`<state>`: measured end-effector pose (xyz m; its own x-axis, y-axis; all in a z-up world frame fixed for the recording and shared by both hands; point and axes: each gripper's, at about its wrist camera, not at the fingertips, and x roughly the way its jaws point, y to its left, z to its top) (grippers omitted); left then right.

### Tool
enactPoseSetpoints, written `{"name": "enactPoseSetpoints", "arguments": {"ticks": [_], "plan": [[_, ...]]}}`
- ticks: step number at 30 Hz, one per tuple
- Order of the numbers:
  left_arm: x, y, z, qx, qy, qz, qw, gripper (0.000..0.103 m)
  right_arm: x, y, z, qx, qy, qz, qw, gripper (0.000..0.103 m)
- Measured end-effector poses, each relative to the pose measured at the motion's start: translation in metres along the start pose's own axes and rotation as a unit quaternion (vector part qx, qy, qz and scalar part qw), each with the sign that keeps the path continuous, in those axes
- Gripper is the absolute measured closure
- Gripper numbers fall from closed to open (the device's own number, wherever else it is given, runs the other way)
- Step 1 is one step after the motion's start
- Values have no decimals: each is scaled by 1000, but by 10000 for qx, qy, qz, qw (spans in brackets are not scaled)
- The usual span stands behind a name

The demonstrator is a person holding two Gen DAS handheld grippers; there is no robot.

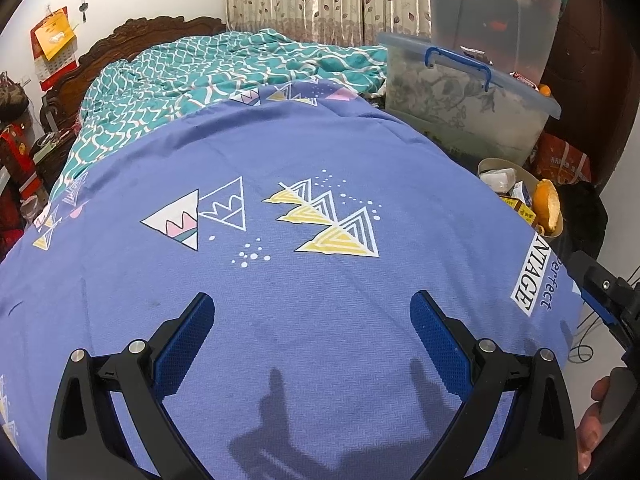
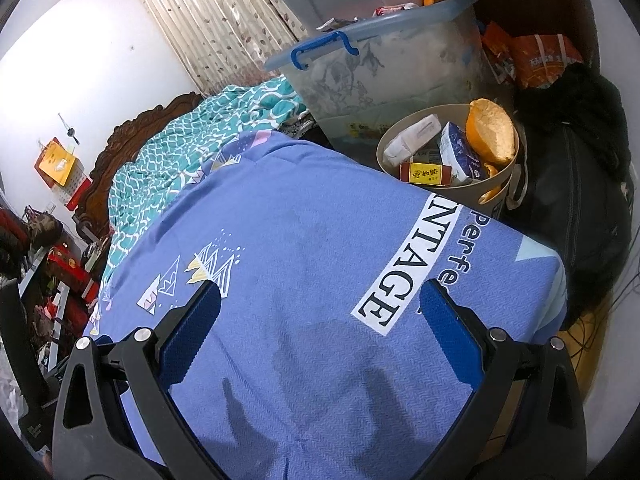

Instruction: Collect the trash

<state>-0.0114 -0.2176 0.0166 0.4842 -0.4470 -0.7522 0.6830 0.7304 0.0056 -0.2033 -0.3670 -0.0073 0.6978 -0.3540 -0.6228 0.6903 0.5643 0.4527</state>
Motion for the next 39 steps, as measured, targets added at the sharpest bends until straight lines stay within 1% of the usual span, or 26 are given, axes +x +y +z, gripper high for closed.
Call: {"name": "enactPoseSetpoints", "arguments": {"ticks": [7, 14, 27, 35, 39], "plan": [[-1, 2, 1, -28, 6, 66, 10000, 9, -1, 1, -1, 6, -16, 6, 10000, 4], [-5, 0, 1, -6, -67, 124, 9999, 9, -1, 1, -1, -2, -18, 7, 10000, 4], [-10, -1, 0, 46, -111, 150, 9998, 9, -1, 0, -1, -3, -21, 7, 10000, 4], [-25, -3, 1, 48, -359, 210, 9991, 9, -16, 5, 1, -147, -231, -16, 9996, 4], [-34, -4, 2, -23, -515, 178, 9985, 9, -19, 1, 0, -84, -220, -41, 9997, 4]]}}
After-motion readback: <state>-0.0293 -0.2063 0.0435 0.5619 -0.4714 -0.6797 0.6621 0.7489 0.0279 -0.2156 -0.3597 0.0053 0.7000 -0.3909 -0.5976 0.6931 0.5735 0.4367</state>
